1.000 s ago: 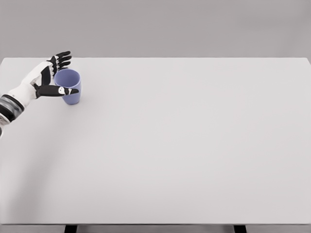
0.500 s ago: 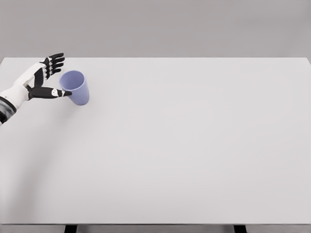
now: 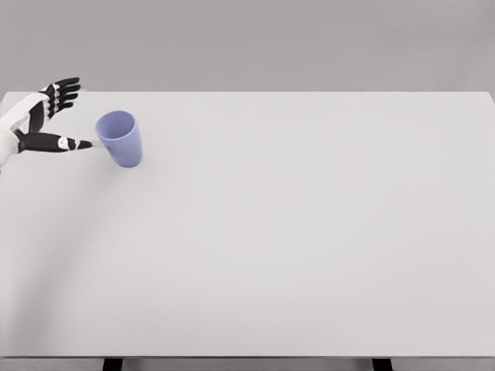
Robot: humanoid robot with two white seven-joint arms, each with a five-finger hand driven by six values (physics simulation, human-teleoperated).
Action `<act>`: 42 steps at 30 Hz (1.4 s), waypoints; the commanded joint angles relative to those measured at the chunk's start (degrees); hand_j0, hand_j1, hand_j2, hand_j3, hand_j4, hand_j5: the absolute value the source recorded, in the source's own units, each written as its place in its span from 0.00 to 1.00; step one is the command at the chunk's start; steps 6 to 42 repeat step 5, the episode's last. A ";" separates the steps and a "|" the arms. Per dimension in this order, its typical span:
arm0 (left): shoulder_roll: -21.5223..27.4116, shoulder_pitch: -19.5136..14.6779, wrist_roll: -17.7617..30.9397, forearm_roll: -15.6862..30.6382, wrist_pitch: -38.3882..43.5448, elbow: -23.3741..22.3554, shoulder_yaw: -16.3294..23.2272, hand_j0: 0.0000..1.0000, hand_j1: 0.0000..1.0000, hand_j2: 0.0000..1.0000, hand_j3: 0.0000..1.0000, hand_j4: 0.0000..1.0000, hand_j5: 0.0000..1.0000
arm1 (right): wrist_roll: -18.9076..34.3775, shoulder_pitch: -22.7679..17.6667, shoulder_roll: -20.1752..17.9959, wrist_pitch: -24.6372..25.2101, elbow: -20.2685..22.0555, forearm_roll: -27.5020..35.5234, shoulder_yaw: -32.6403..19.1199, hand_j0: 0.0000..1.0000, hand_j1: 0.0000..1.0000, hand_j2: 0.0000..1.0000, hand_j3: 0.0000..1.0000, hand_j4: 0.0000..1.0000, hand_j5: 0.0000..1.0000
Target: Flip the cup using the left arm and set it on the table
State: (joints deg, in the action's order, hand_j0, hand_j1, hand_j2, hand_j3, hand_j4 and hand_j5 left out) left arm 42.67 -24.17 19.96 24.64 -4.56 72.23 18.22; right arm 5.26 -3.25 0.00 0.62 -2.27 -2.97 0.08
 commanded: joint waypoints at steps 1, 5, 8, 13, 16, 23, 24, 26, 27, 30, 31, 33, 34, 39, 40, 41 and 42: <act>2.68 0.00 -0.01 0.14 0.07 0.80 -0.02 1.00 1.00 1.00 1.00 1.00 1.00 | 0.01 0.00 0.00 0.00 -0.02 -0.01 0.01 1.00 1.00 1.00 1.00 1.00 1.00; 4.26 0.00 -0.01 -0.82 0.07 1.16 -1.25 1.00 1.00 1.00 1.00 1.00 1.00 | 0.01 -0.09 0.00 0.00 -0.02 -0.01 0.01 1.00 1.00 1.00 1.00 1.00 1.00; 4.26 0.00 -0.01 -0.82 0.07 1.16 -1.25 1.00 1.00 1.00 1.00 1.00 1.00 | 0.01 -0.09 0.00 0.00 -0.02 -0.01 0.01 1.00 1.00 1.00 1.00 1.00 1.00; 4.26 0.00 -0.01 -0.82 0.07 1.16 -1.25 1.00 1.00 1.00 1.00 1.00 1.00 | 0.01 -0.09 0.00 0.00 -0.02 -0.01 0.01 1.00 1.00 1.00 1.00 1.00 1.00; 4.26 0.00 -0.01 -0.82 0.07 1.16 -1.25 1.00 1.00 1.00 1.00 1.00 1.00 | 0.01 -0.09 0.00 0.00 -0.02 -0.01 0.01 1.00 1.00 1.00 1.00 1.00 1.00; 4.26 0.00 -0.01 -0.82 0.07 1.16 -1.25 1.00 1.00 1.00 1.00 1.00 1.00 | 0.01 -0.09 0.00 0.00 -0.02 -0.01 0.01 1.00 1.00 1.00 1.00 1.00 1.00; 4.26 0.00 -0.01 -0.82 0.07 1.16 -1.25 1.00 1.00 1.00 1.00 1.00 1.00 | 0.01 -0.09 0.00 0.00 -0.02 -0.01 0.01 1.00 1.00 1.00 1.00 1.00 1.00; 4.26 0.00 -0.01 -0.82 0.07 1.16 -1.25 1.00 1.00 1.00 1.00 1.00 1.00 | 0.01 -0.09 0.00 0.00 -0.02 -0.01 0.01 1.00 1.00 1.00 1.00 1.00 1.00; 4.26 0.00 -0.01 -0.82 0.07 1.16 -1.25 1.00 1.00 1.00 1.00 1.00 1.00 | 0.01 -0.09 0.00 0.00 -0.02 -0.01 0.01 1.00 1.00 1.00 1.00 1.00 1.00; 4.26 0.00 -0.01 -0.82 0.07 1.16 -1.25 1.00 1.00 1.00 1.00 1.00 1.00 | 0.01 -0.09 0.00 0.00 -0.02 -0.01 0.01 1.00 1.00 1.00 1.00 1.00 1.00; 4.26 0.00 -0.01 -0.82 0.07 1.16 -1.25 1.00 1.00 1.00 1.00 1.00 1.00 | 0.01 -0.09 0.00 0.00 -0.02 -0.01 0.01 1.00 1.00 1.00 1.00 1.00 1.00; 4.26 0.00 -0.01 -0.82 0.07 1.16 -1.25 1.00 1.00 1.00 1.00 1.00 1.00 | 0.01 -0.09 0.00 0.00 -0.02 -0.01 0.01 1.00 1.00 1.00 1.00 1.00 1.00; 4.26 0.00 -0.01 -0.82 0.07 1.16 -1.25 1.00 1.00 1.00 1.00 1.00 1.00 | 0.01 -0.09 0.00 0.00 -0.02 -0.01 0.01 1.00 1.00 1.00 1.00 1.00 1.00; 4.26 0.00 -0.01 -0.82 0.07 1.16 -1.25 1.00 1.00 1.00 1.00 1.00 1.00 | 0.01 -0.09 0.00 0.00 -0.02 -0.01 0.01 1.00 1.00 1.00 1.00 1.00 1.00; 4.26 0.00 -0.01 -0.82 0.07 1.16 -1.25 1.00 1.00 1.00 1.00 1.00 1.00 | 0.01 -0.09 0.00 0.00 -0.02 -0.01 0.01 1.00 1.00 1.00 1.00 1.00 1.00; 4.26 0.00 -0.01 -0.82 0.07 1.16 -1.25 1.00 1.00 1.00 1.00 1.00 1.00 | 0.01 -0.09 0.00 0.00 -0.02 -0.01 0.01 1.00 1.00 1.00 1.00 1.00 1.00; 4.26 0.00 -0.01 -0.82 0.07 1.16 -1.25 1.00 1.00 1.00 1.00 1.00 1.00 | 0.01 -0.09 0.00 0.00 -0.02 -0.01 0.01 1.00 1.00 1.00 1.00 1.00 1.00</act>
